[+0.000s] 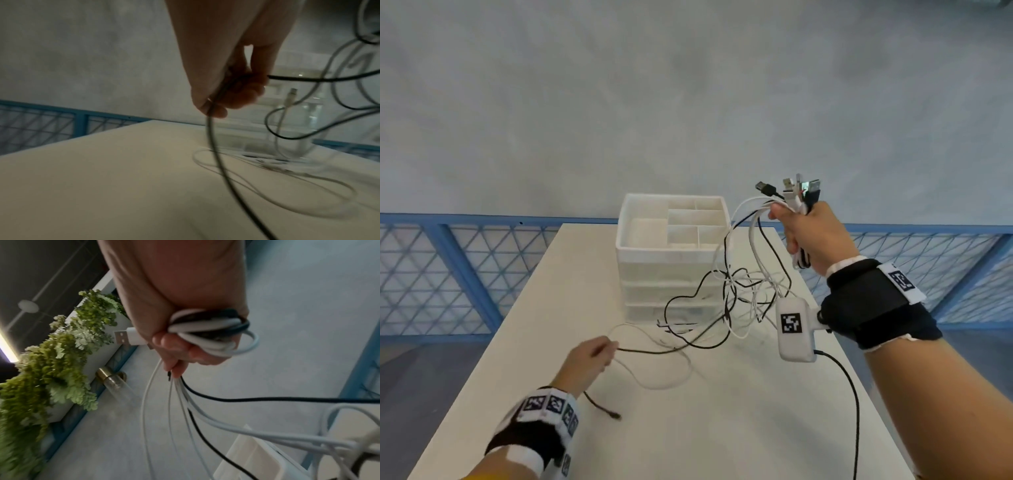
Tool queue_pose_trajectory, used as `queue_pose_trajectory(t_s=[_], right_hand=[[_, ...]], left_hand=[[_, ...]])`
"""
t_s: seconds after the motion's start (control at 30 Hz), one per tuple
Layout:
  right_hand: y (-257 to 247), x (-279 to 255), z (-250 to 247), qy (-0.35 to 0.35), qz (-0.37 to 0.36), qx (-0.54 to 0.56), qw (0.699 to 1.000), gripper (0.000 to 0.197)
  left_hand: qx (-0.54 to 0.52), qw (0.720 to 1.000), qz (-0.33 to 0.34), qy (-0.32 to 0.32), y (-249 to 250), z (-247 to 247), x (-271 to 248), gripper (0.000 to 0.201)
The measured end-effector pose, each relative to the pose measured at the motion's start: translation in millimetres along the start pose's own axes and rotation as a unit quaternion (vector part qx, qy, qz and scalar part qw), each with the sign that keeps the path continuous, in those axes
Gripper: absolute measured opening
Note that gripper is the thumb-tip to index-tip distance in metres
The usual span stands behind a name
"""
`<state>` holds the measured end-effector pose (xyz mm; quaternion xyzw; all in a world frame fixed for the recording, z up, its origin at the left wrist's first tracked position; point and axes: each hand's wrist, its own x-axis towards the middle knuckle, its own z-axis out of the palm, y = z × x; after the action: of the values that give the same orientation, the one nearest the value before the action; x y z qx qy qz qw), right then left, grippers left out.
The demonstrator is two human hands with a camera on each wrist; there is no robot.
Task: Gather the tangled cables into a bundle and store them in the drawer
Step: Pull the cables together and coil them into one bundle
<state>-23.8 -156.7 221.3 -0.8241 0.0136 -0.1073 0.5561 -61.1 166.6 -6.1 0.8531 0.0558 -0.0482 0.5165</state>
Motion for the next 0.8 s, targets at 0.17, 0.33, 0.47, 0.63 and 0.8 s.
queue_pose_trajectory(t_s=[0.17, 0.33, 0.47, 0.63, 0.8], right_hand=[[-13, -5, 2, -0.06, -0.061, 0.0, 0.996, 0.02], [-15, -11, 1, -0.097, -0.082, -0.004, 0.992, 0.02], [-15, -19, 0, -0.125, -0.12, -0.014, 0.985, 0.019], [-10, -14, -17, -0.041, -0.132, 0.019, 0.99, 0.018], [-6, -5, -31, 0.036, -0.113, 0.071, 0.99, 0.018]], left_hand=[[0.047, 0.977, 0.113, -0.175, 63, 44, -12, 0.014], [0.036, 0.967, 0.248, 0.04, 145, 38, 3, 0.034], [0.108, 0.968, 0.224, -0.041, 162, 43, 18, 0.029], [-0.041, 0.992, 0.114, -0.037, 118, 46, 34, 0.024], [-0.045, 0.971, -0.22, 0.076, 33, 31, 40, 0.042]])
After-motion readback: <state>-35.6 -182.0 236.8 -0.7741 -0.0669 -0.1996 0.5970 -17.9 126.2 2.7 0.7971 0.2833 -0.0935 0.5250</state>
